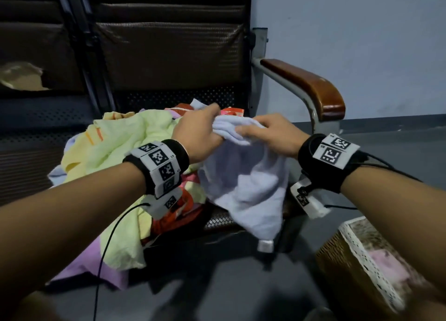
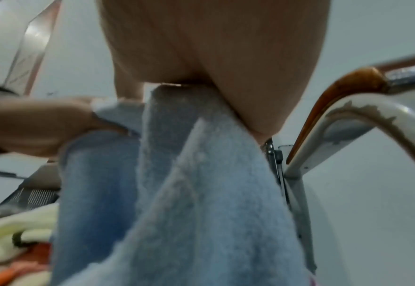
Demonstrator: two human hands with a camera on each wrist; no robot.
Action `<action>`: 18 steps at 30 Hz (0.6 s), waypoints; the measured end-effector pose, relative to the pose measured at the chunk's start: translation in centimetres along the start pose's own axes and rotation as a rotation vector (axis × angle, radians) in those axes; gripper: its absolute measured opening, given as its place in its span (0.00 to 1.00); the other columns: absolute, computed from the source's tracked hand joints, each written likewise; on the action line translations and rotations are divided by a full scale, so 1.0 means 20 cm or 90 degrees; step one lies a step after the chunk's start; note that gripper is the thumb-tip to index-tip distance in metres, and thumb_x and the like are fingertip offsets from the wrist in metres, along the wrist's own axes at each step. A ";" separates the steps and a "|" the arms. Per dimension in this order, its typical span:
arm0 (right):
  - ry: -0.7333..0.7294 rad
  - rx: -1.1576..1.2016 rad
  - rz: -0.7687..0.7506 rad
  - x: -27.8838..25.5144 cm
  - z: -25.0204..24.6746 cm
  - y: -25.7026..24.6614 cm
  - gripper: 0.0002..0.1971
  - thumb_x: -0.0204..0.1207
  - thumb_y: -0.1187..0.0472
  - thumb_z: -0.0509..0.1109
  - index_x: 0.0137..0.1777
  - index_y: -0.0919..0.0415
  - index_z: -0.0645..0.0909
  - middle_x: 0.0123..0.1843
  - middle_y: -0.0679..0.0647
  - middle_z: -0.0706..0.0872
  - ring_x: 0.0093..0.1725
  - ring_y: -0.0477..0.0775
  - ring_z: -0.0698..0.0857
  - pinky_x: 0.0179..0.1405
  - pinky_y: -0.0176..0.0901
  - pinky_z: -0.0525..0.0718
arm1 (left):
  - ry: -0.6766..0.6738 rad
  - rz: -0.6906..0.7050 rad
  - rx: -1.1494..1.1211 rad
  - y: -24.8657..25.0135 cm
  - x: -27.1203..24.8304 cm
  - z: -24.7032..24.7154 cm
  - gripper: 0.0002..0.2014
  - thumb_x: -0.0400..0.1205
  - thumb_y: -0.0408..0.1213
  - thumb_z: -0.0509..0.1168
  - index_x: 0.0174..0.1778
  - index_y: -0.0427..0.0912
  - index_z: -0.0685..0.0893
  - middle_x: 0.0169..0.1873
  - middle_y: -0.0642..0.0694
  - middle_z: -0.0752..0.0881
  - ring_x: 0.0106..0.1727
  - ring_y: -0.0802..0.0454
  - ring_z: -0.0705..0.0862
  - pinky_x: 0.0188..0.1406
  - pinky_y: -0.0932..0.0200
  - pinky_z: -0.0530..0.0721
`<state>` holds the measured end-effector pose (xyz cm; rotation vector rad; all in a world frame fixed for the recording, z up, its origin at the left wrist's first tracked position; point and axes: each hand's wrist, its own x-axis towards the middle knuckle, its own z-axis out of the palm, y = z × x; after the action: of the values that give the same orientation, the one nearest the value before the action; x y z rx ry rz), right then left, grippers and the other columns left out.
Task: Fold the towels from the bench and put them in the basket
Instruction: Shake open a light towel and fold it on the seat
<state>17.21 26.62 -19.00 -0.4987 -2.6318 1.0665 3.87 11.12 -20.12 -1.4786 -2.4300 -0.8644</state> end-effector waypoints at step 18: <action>0.159 -0.111 -0.091 -0.01 -0.09 -0.07 0.06 0.72 0.61 0.77 0.46 0.49 0.87 0.43 0.47 0.91 0.46 0.48 0.88 0.45 0.41 0.83 | 0.010 -0.094 0.076 -0.01 -0.02 -0.14 0.06 0.76 0.44 0.69 0.39 0.56 0.77 0.40 0.47 0.87 0.42 0.42 0.83 0.37 0.53 0.77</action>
<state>17.84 26.74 -16.74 -0.4396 -2.5052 0.6866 3.42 9.26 -18.07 -1.2612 -2.5563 -0.7394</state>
